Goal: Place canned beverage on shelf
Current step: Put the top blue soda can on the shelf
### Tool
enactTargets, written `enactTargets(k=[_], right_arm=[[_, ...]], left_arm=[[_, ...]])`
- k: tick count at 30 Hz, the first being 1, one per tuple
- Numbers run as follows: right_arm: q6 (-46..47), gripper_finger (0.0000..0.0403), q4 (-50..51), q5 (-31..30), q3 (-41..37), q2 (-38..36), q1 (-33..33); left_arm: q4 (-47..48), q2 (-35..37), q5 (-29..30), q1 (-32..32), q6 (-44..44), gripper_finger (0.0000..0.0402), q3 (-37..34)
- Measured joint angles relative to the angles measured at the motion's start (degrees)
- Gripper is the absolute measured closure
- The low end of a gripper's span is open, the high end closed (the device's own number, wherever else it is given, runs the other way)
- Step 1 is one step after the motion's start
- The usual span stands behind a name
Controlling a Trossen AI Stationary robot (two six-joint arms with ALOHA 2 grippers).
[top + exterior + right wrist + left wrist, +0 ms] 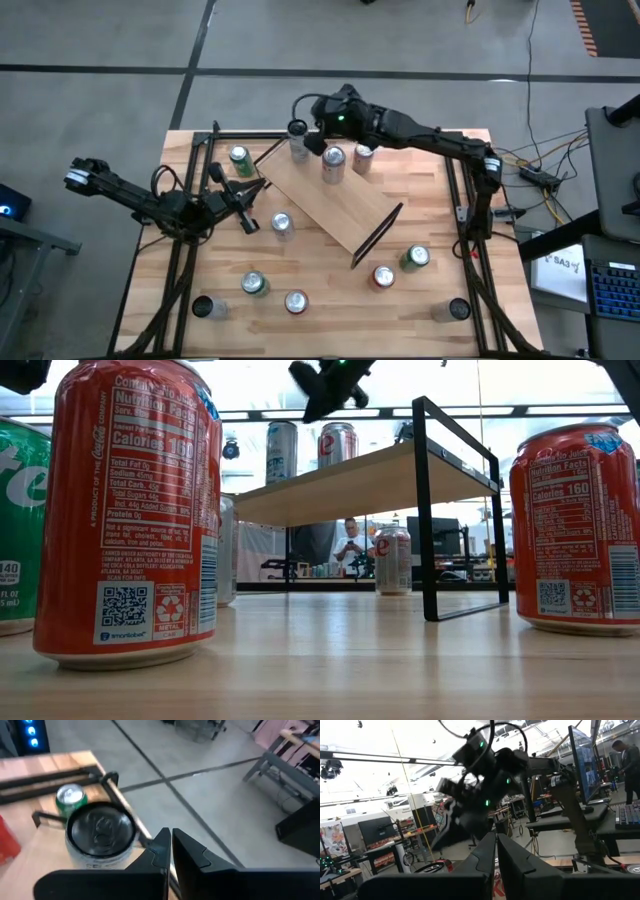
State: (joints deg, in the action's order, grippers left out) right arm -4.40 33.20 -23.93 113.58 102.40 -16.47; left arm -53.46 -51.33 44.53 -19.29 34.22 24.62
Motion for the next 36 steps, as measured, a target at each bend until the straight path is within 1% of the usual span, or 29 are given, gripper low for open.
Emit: enactTargets(k=[3, 6, 11, 15, 18, 21, 26, 28, 33, 36], right_arm=[[-0.16, 0.0394, 0.87, -0.25, 0.15, -2.69, 1.29], [-0.13, 0.0394, 2.87, -0.10, 0.15, -5.17, 3.97], [1.88, 0.0394, 7.49, -0.08, 0.13, -9.71, 10.49], [5.39, 0.0394, 11.76, -0.09, 0.13, -12.71, 16.91], [7.85, 0.0394, 13.96, -0.06, 0.11, -13.96, 21.48], [8.92, 0.0394, 14.53, -0.06, -0.25, -14.59, 24.72], [6.09, 0.0394, 14.12, -0.15, -1.43, -13.52, 26.10], [4.78, 0.0394, 12.27, -0.41, -2.24, -12.60, 25.81], [0.90, 0.0394, 1.31, -0.53, -6.80, -11.54, 24.18], [-2.12, 0.0394, -8.38, -0.17, -12.27, -11.54, 24.12]], left_arm=[[-0.03, 0.00, -0.03, 0.00, -0.09, 0.0398, 0.00], [0.05, 0.00, -0.41, 0.02, 0.01, 0.0398, 0.00], [0.54, -0.02, -6.01, 0.04, -0.09, 0.0398, 0.00], [0.51, -0.02, -9.61, 0.00, -0.52, 0.0398, 0.00], [0.40, -0.02, -11.10, 0.00, -0.91, 0.0398, 0.00], [0.04, -0.02, -11.10, 0.00, -1.42, 0.0398, 0.00], [-0.68, -0.02, -11.10, 0.00, -2.19, 0.0398, 0.00], [-0.93, -0.02, -11.10, 0.00, -2.21, 0.0398, 0.00], [-0.96, -0.02, -11.08, 0.00, -2.34, 0.0398, 0.00], [-0.95, -0.02, -11.08, 0.00, -2.34, 0.0398, 0.00]])
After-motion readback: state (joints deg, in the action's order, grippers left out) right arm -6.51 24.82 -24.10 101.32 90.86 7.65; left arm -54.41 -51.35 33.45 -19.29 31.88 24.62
